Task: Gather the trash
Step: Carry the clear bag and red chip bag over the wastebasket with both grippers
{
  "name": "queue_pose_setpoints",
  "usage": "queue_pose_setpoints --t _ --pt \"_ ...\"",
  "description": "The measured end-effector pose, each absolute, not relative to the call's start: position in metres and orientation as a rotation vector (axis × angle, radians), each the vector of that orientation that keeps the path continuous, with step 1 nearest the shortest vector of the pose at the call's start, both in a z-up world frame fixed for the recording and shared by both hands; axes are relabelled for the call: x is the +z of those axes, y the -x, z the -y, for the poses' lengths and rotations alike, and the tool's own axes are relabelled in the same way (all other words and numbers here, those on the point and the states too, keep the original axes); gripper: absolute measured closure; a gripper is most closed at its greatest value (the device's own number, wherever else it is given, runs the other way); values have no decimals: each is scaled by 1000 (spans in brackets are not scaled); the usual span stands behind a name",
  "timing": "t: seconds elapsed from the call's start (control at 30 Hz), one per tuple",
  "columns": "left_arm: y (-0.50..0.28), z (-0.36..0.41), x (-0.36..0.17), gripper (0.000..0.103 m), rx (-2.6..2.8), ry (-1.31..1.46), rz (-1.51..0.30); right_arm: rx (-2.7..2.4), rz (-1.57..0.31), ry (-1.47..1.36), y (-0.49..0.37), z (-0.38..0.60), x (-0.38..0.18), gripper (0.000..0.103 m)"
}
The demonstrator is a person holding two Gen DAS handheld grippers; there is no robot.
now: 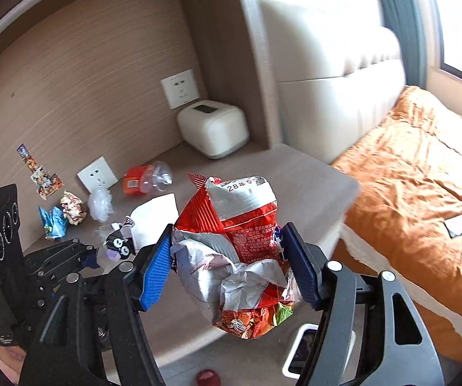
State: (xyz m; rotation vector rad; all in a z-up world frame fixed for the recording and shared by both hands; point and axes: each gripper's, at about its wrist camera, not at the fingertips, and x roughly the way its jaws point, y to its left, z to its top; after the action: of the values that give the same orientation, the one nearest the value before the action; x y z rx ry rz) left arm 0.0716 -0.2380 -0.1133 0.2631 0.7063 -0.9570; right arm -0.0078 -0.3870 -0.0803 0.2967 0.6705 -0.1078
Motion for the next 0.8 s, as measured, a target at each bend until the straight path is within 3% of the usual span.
queue_pose_setpoints --t 0.4,0.8 --pt "0 334 -144 54 -1126 -350 -767 -289 -705 -392 111 457 -105 36" --pt "27 396 -218 54 -1185 -434 -878 -360 -787 -498 149 501 -169 36"
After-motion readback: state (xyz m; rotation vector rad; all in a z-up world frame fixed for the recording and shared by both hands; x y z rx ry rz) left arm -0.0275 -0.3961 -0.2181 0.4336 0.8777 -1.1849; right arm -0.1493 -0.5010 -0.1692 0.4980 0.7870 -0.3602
